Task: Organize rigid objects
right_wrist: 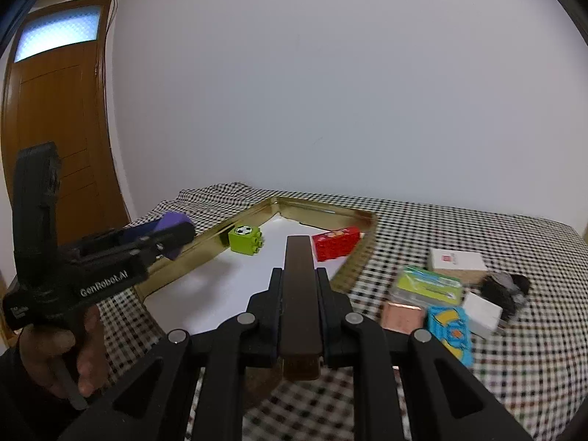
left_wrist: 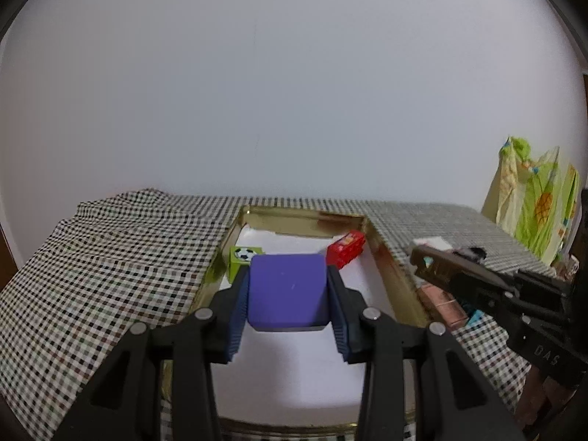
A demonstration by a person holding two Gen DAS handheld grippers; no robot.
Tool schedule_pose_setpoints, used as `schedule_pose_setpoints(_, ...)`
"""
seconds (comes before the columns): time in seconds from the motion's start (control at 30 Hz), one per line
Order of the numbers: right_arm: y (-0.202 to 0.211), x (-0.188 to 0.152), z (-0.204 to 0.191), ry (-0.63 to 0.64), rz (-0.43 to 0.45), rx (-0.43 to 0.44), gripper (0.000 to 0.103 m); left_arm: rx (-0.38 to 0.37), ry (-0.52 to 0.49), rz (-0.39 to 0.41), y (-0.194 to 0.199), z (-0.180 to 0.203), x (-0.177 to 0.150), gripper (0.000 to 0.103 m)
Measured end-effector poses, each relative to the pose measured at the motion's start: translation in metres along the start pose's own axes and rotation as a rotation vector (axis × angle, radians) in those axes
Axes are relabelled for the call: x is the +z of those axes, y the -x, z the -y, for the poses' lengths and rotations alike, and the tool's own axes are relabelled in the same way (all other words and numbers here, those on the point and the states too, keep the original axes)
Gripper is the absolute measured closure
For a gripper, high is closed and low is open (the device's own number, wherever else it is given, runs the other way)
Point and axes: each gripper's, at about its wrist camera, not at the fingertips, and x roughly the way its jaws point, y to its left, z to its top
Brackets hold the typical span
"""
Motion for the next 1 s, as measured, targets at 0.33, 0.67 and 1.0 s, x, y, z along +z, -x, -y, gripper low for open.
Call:
schedule_pose_setpoints(0.33,-0.056,0.017,0.001,0.015,-0.102,0.009,0.085,0.003,-0.055,-0.124,-0.036,-0.002,0.017,0.064)
schedule_pose_setpoints(0.67,-0.095,0.022,0.000,0.016,-0.172,-0.014,0.085,0.055,-0.120,-0.230,-0.070,0.008,0.031,0.064)
schedule_pose_setpoints(1.0,-0.117,0.022,0.002,0.003,-0.213,-0.027,0.085,0.088,-0.109,-0.322,-0.098,0.003,0.035,0.064)
